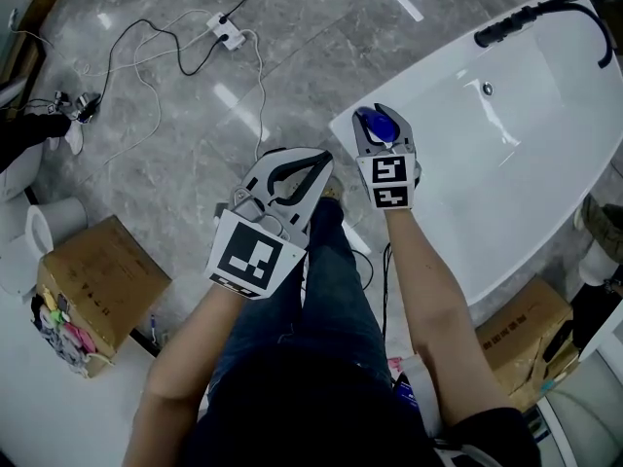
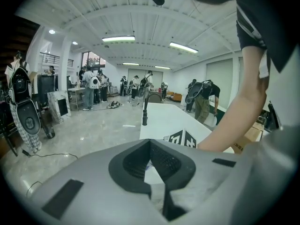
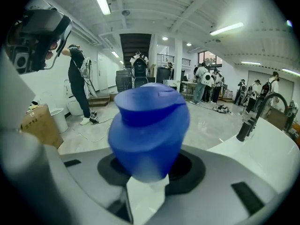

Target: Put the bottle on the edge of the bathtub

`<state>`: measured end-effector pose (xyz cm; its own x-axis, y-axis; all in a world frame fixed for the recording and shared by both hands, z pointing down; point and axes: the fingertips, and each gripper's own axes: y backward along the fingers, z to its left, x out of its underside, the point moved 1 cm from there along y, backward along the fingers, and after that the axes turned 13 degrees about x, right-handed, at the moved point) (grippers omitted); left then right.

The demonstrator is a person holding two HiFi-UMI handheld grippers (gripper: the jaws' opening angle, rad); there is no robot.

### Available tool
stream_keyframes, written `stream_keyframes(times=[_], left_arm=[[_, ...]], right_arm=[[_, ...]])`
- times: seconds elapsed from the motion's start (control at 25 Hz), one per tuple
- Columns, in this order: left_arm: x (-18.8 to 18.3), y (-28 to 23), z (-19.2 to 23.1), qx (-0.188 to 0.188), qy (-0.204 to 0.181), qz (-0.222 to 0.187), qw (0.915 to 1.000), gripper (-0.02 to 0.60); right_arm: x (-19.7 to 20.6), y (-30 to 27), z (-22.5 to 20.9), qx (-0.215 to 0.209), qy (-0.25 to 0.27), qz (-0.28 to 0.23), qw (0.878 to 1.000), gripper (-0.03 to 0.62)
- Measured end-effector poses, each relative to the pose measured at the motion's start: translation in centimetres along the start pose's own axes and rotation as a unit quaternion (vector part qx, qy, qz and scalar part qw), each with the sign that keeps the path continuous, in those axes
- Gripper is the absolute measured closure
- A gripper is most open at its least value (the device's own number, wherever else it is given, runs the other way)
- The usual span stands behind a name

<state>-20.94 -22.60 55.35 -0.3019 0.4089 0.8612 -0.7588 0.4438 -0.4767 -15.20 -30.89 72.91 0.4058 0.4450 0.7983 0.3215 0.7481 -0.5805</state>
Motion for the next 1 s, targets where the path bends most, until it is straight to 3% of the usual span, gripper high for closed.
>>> stream_keyframes(times=[0.68,0.88,1.0], left_arm=[[0.8,-0.1,0.4,-0.004,0.016,0.005,0.9998,0.558],[-0.5,0.1,0.9,-0.003,0.009,-0.004,0.9999,0.558],[-2.1,0.3,0.9,0.000,-0.001,-0.012,0.9999,0.558]], right_arm=[[1.0,0.1,0.1,0.006,-0.017,0.045,0.999,0.405],[1.5,3.2,-0.9,0.026,-0.015,0.052,0.998,0.382],[0.6,6.1,-2.4,0.058,-0.041,0.048,0.996,0.382]])
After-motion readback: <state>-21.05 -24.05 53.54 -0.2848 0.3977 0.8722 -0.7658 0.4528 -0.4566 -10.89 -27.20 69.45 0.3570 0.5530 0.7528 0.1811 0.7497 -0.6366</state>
